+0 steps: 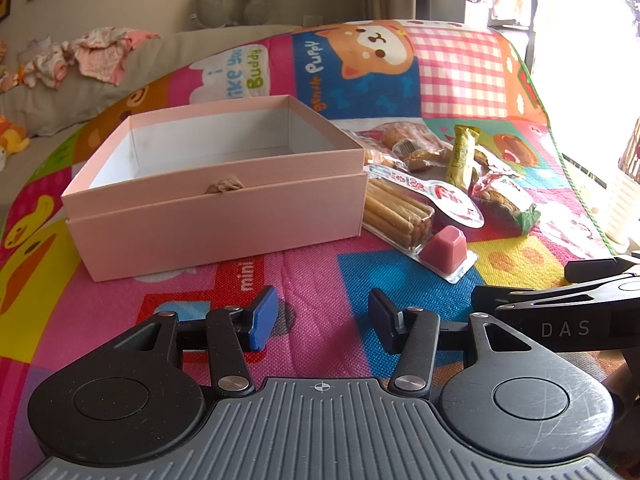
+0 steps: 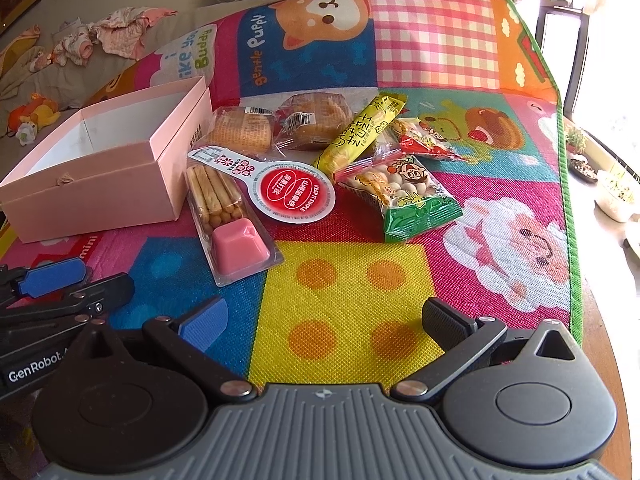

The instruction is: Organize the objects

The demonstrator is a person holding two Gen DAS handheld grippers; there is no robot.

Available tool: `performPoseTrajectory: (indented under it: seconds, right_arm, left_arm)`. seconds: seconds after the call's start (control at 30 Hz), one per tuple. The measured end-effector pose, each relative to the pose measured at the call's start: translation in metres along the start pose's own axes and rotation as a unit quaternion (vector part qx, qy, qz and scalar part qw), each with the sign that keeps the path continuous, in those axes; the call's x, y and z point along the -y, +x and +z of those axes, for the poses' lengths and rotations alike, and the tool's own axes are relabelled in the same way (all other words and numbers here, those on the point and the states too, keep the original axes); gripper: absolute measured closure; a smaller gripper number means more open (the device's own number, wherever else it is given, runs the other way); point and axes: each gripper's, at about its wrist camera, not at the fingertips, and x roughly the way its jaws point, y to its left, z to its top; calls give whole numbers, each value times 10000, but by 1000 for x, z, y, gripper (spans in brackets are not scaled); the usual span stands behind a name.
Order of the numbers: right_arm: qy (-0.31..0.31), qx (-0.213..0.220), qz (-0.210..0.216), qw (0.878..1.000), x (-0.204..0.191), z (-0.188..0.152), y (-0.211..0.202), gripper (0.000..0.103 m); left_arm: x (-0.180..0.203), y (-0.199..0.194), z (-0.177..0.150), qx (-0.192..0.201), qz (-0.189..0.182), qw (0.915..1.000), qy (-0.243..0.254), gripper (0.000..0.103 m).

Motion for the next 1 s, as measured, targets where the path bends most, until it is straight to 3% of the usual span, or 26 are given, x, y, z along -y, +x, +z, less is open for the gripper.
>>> performPoseTrajectory:
  seconds: [1.0]
  right_arm:
    - [-160,-157,60,9997,1,5,1,0]
  left_arm:
    - [2,0,-2,0,82,9999,102,46]
